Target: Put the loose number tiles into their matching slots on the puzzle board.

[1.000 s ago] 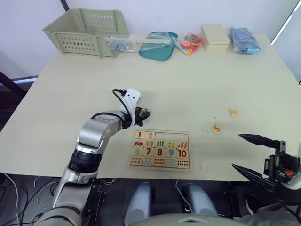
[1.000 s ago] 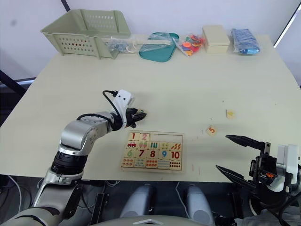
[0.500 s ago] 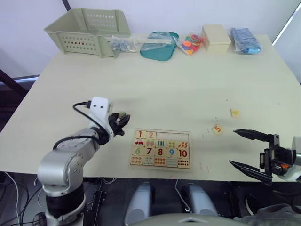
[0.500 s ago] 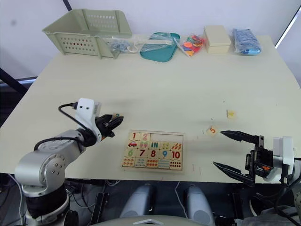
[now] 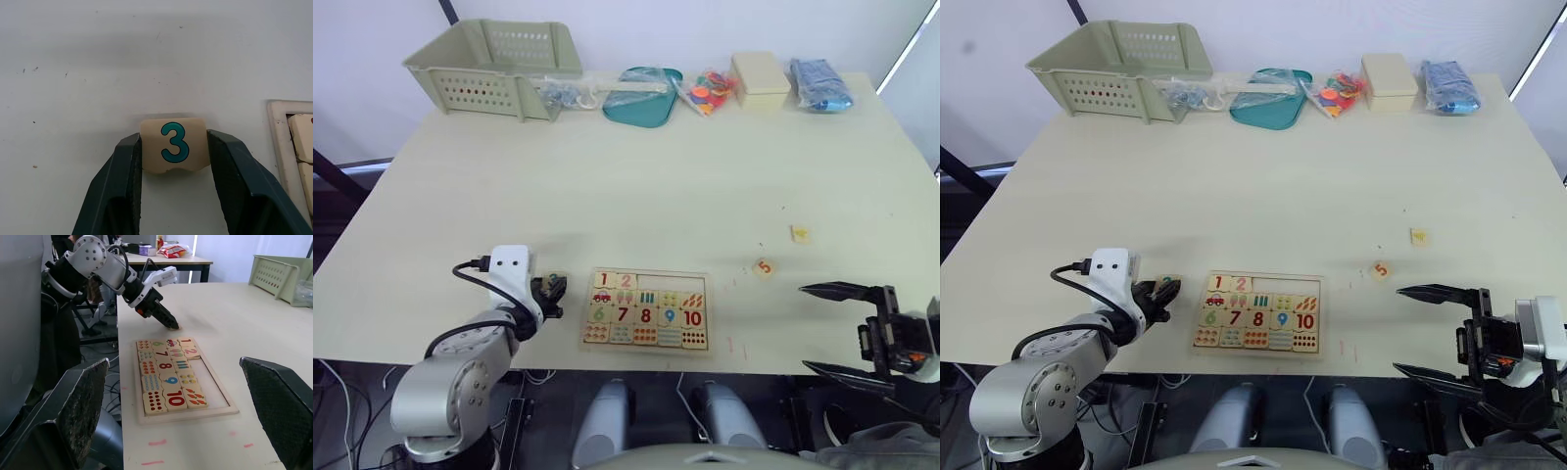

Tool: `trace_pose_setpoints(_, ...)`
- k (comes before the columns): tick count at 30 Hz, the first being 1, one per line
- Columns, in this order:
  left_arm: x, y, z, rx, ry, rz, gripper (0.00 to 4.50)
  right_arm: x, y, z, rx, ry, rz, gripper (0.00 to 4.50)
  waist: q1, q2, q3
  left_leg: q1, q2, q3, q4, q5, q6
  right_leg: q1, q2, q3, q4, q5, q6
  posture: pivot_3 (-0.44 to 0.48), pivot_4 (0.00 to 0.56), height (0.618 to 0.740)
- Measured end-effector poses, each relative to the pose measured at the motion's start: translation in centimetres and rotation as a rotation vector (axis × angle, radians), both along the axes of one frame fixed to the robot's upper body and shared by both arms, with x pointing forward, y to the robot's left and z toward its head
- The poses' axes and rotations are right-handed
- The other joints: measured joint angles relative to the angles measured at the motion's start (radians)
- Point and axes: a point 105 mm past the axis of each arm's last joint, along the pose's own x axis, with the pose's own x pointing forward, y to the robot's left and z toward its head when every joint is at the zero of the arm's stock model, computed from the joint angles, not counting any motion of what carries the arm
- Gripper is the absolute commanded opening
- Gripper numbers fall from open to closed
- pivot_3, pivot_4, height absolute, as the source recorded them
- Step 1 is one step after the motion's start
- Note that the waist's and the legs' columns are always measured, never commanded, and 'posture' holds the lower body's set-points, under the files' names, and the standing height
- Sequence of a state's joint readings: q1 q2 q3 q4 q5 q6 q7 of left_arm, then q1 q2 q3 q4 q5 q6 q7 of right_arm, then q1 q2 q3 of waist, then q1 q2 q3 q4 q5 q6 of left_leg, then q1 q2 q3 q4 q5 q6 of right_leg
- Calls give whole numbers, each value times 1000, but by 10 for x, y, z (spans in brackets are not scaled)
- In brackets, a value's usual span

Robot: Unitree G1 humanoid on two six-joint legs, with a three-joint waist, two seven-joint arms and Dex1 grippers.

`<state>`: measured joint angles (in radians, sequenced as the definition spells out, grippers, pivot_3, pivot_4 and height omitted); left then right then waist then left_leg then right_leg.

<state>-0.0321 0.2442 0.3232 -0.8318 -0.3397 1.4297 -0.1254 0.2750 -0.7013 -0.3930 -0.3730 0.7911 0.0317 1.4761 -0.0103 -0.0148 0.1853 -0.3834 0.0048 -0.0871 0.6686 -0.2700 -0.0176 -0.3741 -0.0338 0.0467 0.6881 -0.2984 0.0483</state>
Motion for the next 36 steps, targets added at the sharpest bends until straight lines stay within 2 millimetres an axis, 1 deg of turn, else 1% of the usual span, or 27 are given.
trace_pose_setpoints(1, -1, -2, 0, -5, -2, -3, 3883, 0, 0, 0, -1, 0, 0, 4500, 0, 0, 0, 0, 0, 0, 0, 0, 0, 0, 0, 0, 0, 0, 0, 0, 150, 740)
trace_pose_setpoints(3, -2, -2, 1, -18, -11, -1, 4466, 1, -1, -1, 1, 2, -5, 4500, -2, 0, 0, 0, 0, 0, 0, 0, 0, 0, 0, 0, 0, 0, 0, 0, 150, 740)
trace_pose_setpoints(5, -2, -2, 2, -25, -14, -1, 4466, 2, -2, -1, 2, 4, -8, 4500, -3, 0, 0, 0, 0, 0, 0, 0, 0, 0, 0, 0, 0, 0, 0, 0, 150, 740)
trace_pose_setpoints(6, -5, 0, 4, -44, -25, -14, 4466, 4, -3, -1, 5, 3, -12, 4500, -5, 0, 0, 0, 0, 1, 0, 0, 0, 0, 0, 1, 0, 0, 0, 0, 150, 740)
trace_pose_setpoints(10, -25, 15, 19, 4, -43, -160, 4466, 9, -4, 2, 9, -8, -12, 4500, -5, 0, 0, 1, 1, 1, -2, 0, 0, -1, 1, 1, 0, 0, -1, 0, 150, 740)
trace_pose_setpoints(11, -31, 18, 26, 25, -45, -246, 4466, 10, -3, 3, 11, -13, -8, 4500, -4, 1, 0, 1, 1, 1, -2, 0, 0, -1, 0, 1, 0, 0, -1, 0, 150, 740)
trace_pose_setpoints(12, -32, 19, 28, 26, -47, -260, 4466, 11, -4, 3, 10, -13, -8, 4500, -1, 1, 0, 0, 1, 1, -1, 0, 0, -1, 0, 0, -1, 0, -1, 0, 150, 740)
trace_pose_setpoints(14, -37, 19, 34, 38, -47, -372, 4466, 13, -2, 3, 15, -14, 3, 4500, 1, 1, 0, 0, 1, 1, -1, 0, 0, -1, 0, -1, -1, 0, -1, 0, 150, 740)
trace_pose_setpoints(15, -39, 22, 37, 48, -40, -421, 4466, 13, -1, 3, 14, -13, 5, 4500, 2, 1, 0, 0, 1, 2, -1, 0, 0, 0, 0, -1, -3, 0, -1, 0, 150, 740)
trace_pose_setpoints(16, -43, 27, 40, 64, -26, -535, 4466, 14, -1, 3, 17, -12, 10, 4500, 0, 3, 0, 0, 1, 2, -1, 0, 0, 0, -1, 0, -5, 0, -1, 0, 150, 740)
trace_pose_setpoints(17, -44, 31, 41, 61, -20, -575, 4466, 14, -1, 3, 16, -11, 10, 4500, -1, 4, 0, 0, 1, 4, -3, 0, 0, 0, -1, 0, -8, 1, -2, 0, 150, 740)
trace_pose_setpoints(19, -41, 43, 47, 36, -49, -730, 4466, 15, -1, 3, 19, -2, 11, 4500, 1, 5, 0, 0, 2, 6, -4, 0, 0, 0, 0, -1, -9, 2, -3, 0, 150, 740)
trace_pose_setpoints(21, -33, 64, 55, 61, -61, -805, 4466, 17, 0, 5, 18, -4, 13, 4500, 2, 5, 1, -1, 1, 6, -5, 0, 0, -1, 0, -2, -10, 1, -6, 0, 150, 740)
trace_pose_setpoints(22, -31, 71, 58, 73, -68, -816, 4466, 17, 0, 5, 17, -4, 14, 4500, 1, 5, 1, -1, 2, 6, -5, 0, 0, -1, 0, -3, -10, 0, -6, 0, 150, 740)
trace_pose_setpoints(23, -26, 75, 62, 76, -82, -865, 4466, 16, -1, 5, 17, 1, 12, 4500, 1, 5, 1, -1, 3, 7, -6, 0, 0, -1, 0, -2, -10, 2, -4, 0, 150, 740)
trace_pose_setpoints(26, -14, 77, 69, 68, -107, -1039, 4466, 16, 0, 7, 10, 1, 20, 4500, 2, 6, 1, -2, 1, 7, -6, 0, 0, -2, 0, -3, -11, 2, -3, 0, 150, 740)
trace_pose_setpoints(27, -12, 77, 67, 65, -106, -1092, 4466, 15, 1, 8, 8, -1, 23, 4500, -1, 6, 1, -2, 2, 7, -7, 0, 0, -2, 0, -2, -11, 2, -3, 0, 150, 740)
trace_pose_setpoints(30, -5, 77, 54, 68, -83, -1159, 4466, 13, 2, 8, 5, 0, 24, 4500, -7, 5, 1, -2, 2, 8, -8, 0, 1, -3, 0, -1, -11, 2, -3, 0, 150, 740)
trace_pose_setpoints(33, 3, 76, 39, 99, -60, -1205, 4466, 9, 1, 5, 0, 14, 17, 4500, -7, 5, 1, -3, 2, 8, -10, 0, 1, -5, 1, -2, -10, 2, -3, 0, 150, 740)
trace_pose_setpoints(36, 10, 77, 32, 137, -55, -1232, 4466, 5, -4, 3, -8, 29, -13, 4500, -3, 5, 1, -3, 2, 7, -10, 0, 1, -5, 1, -2, -10, 2, -3, 0, 150, 740)
